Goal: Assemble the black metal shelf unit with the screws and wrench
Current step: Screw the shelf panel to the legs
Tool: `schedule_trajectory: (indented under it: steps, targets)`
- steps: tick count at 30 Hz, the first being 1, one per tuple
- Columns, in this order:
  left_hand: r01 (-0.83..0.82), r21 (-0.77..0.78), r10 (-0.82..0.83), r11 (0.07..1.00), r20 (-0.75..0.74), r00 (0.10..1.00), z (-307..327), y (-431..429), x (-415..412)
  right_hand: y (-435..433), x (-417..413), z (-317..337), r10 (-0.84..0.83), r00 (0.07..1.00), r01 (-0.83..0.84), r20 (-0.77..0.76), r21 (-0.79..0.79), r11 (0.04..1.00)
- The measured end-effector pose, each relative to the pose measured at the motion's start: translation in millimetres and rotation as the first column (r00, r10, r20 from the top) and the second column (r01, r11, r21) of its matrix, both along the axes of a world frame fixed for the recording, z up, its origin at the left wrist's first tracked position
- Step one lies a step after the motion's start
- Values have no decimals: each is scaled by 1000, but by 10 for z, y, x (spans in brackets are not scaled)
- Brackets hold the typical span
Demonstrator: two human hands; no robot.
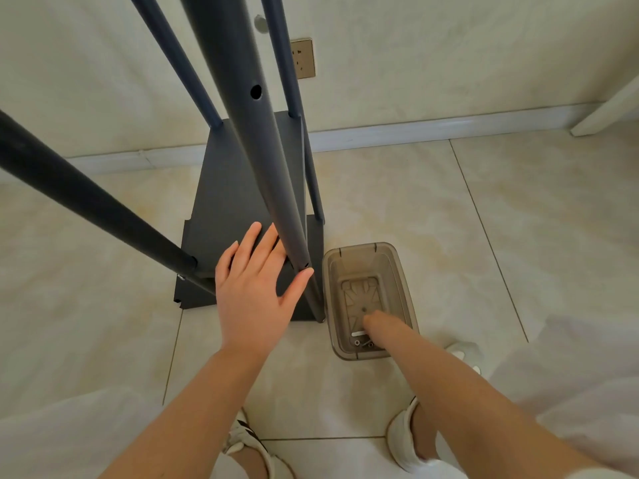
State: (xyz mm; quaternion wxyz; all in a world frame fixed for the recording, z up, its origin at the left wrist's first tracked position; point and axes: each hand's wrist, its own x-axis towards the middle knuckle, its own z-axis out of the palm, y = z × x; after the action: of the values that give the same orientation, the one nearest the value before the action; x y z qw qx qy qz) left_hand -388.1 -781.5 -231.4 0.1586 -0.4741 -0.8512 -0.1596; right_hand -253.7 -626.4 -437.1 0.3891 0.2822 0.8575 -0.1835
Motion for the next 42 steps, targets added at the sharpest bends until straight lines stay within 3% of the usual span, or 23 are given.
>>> schedule_trajectory:
  steps: [21, 30, 36, 42]
  targets:
    - [-24, -45, 25, 999, 20, 999, 20, 2, 28, -46, 100, -52, 26, 999, -26, 38, 4, 1000]
    - [-32, -52, 33, 998, 12, 999, 9, 6, 22, -57, 185, -88, 21, 990, -16, 137, -37, 999]
    - [-19, -22, 19, 1000, 6, 1000, -9, -1, 18, -1, 248, -59, 87, 993, -86, 85, -16, 996]
    - [-15, 8, 15, 1000, -22, 1000, -51, -2, 5, 26, 254, 98, 41, 997, -34, 72, -93, 995]
